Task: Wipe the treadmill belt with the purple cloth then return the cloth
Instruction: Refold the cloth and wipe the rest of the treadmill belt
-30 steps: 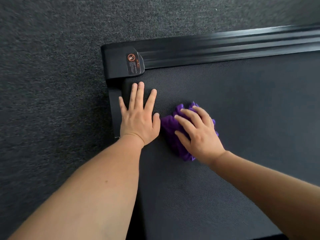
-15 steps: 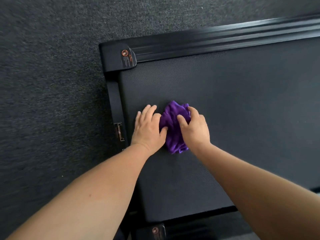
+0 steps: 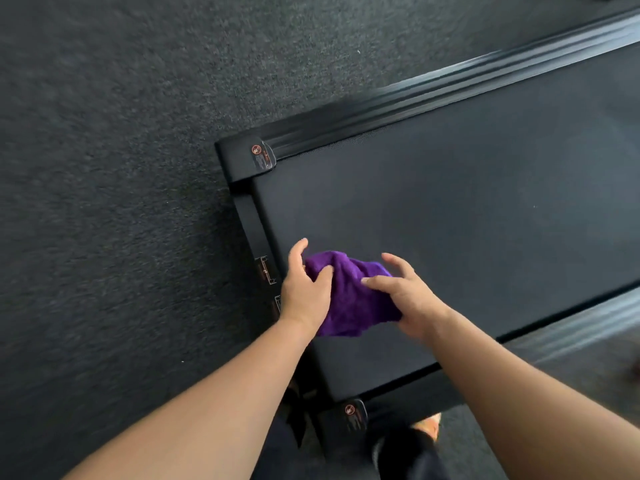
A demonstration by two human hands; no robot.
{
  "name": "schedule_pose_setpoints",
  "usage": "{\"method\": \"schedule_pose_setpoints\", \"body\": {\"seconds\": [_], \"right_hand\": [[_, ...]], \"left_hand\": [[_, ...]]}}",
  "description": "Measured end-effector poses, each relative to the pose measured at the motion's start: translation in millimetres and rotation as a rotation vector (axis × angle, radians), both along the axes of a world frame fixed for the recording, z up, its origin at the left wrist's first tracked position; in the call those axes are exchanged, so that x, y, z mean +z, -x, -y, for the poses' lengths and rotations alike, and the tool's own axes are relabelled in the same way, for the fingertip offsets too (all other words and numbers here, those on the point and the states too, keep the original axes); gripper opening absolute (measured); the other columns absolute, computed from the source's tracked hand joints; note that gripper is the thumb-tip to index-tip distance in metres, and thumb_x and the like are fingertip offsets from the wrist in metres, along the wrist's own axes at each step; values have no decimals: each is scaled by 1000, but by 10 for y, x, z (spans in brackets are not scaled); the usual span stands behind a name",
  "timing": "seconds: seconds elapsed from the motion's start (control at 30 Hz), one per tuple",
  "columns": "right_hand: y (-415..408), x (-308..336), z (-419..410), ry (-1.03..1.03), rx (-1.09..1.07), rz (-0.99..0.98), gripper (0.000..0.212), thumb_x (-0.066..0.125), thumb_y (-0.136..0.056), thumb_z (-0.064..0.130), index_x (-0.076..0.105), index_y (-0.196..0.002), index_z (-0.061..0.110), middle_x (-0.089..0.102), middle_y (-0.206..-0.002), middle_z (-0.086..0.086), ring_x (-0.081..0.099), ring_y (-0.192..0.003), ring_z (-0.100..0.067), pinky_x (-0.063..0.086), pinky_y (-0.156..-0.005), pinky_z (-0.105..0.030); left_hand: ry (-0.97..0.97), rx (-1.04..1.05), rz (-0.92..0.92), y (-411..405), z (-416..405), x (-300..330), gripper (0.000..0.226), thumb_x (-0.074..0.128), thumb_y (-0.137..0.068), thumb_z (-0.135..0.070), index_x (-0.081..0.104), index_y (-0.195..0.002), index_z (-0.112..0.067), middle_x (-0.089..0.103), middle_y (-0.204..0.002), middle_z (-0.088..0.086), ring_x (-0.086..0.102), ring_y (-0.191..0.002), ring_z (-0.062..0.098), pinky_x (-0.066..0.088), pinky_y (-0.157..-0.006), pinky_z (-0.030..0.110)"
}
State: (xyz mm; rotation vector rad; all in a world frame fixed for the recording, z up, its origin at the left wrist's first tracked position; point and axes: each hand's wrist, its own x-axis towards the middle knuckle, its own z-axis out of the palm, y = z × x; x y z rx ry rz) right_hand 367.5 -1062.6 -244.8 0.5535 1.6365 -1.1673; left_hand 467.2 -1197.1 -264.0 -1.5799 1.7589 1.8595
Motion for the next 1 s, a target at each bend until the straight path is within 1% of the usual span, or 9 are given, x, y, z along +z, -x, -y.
{"method": "schedule_pose_setpoints", "body": {"seconds": [0.13,0.27,0.37,0.47,0.57,0.73,0.87,0.93,1.0], "right_hand": [[-303,513,-43,-67,244,-293,58,84,-72,8,63,-113,43,69,-112,-8,71,-95,-23,60,-84,-36],[-634,958,-167,20,192,-226,50,88,-71,28,67,-117,27,75,-107,-3,72,-97,-17,58,-86,-35],[-881,1182,-233,1,142,-242,21,79,-81,18,73,-101,14,76,-99,-11,73,-90,-21,58,-78,-33],[-1186,1415,-260,14,128,-267,41,80,-76,0,67,-112,12,74,-104,-14,73,-91,-23,59,-80,-34],[-1488,1758,-286,1,270,-290,64,86,-69,3,61,-124,26,72,-105,-2,73,-90,-12,59,-80,-28],[-1920,2329,-146,-98,607,-535,15,84,-76,25,73,-83,18,66,-85,11,63,-76,-1,46,-70,-17],[-2225,2651,211,-60,396,-530,14,69,-89,31,63,-85,18,65,-81,3,62,-81,-17,51,-76,-33],[-2321,2787,393,15,308,-484,27,73,-86,37,60,-107,26,68,-98,5,66,-92,-15,56,-83,-34],[-2366,2888,559,231,255,-301,74,86,-73,25,45,-134,35,63,-120,4,67,-108,-14,55,-94,-38]], "left_hand": [[-61,75,11,-230,146,454,84,80,-84,-20,33,-152,-36,63,-99,-15,62,-93,0,46,-87,26],[-160,32,37,-513,168,859,31,81,-83,-17,73,-113,-17,76,-91,-5,73,-87,13,61,-79,34],[-220,28,-8,-700,126,1116,13,76,-88,-17,74,-100,-23,78,-95,0,74,-91,20,61,-86,43],[-130,-34,-37,-958,106,1441,18,70,-92,-19,67,-109,-20,72,-100,1,70,-93,18,58,-83,35],[-127,-20,-67,-1305,84,1801,26,68,-93,-18,60,-116,-27,67,-107,-1,68,-99,17,57,-89,38],[20,-32,-106,-1920,239,2373,22,65,-95,-21,54,-109,-34,67,-103,3,66,-94,18,56,-84,38],[159,-121,-126,-2247,476,2754,17,55,-101,-20,51,-90,-31,59,-89,2,53,-78,15,40,-63,29],[114,-97,-143,-2334,657,2877,25,52,-101,-13,56,-81,-27,57,-83,1,46,-73,15,35,-60,29],[37,-26,-134,-2382,926,2999,36,49,-101,-6,67,-77,-25,66,-87,0,54,-79,18,41,-66,30]]}}
